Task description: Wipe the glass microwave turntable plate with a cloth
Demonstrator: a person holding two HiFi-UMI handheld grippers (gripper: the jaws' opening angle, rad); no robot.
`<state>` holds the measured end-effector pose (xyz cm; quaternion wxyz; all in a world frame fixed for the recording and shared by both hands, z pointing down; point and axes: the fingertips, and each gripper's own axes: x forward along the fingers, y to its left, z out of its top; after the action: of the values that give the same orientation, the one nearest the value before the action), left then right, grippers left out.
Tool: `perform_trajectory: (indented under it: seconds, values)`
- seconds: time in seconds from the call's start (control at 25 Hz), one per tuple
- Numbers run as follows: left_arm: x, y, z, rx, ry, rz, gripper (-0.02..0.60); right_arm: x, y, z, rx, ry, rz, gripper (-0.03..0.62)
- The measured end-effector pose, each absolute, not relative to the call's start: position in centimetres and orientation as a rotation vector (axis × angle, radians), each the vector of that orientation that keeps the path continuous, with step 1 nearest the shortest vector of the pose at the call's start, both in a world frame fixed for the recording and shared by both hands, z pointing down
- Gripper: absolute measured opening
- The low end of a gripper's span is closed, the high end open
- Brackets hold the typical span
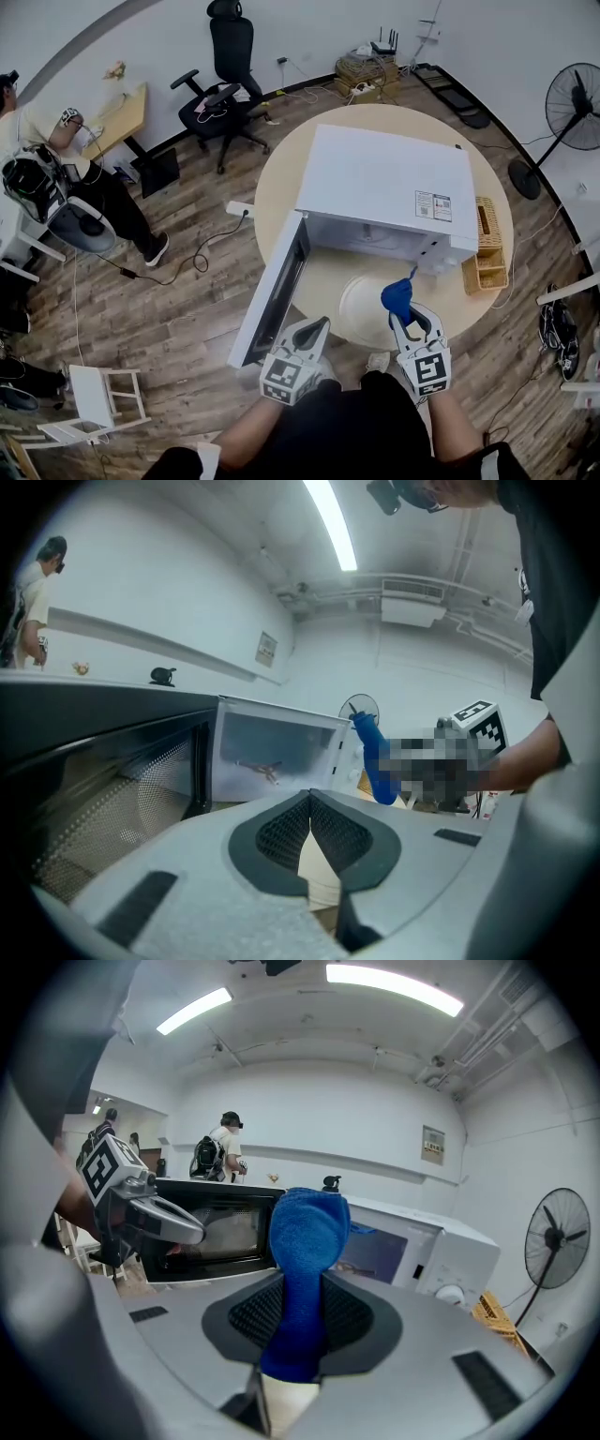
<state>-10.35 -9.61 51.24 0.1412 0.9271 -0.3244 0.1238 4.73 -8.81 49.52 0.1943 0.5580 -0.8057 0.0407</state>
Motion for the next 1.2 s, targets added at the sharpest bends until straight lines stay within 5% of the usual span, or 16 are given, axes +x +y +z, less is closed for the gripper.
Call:
perform_trajectory:
  seconds: [1.2]
  values:
    - [-12.4, -8.4, 57.9, 2.405, -1.19, 0.5, 0.006, -1.8, -12.2, 67.3, 0.75, -1.947, 0.402, 0.1]
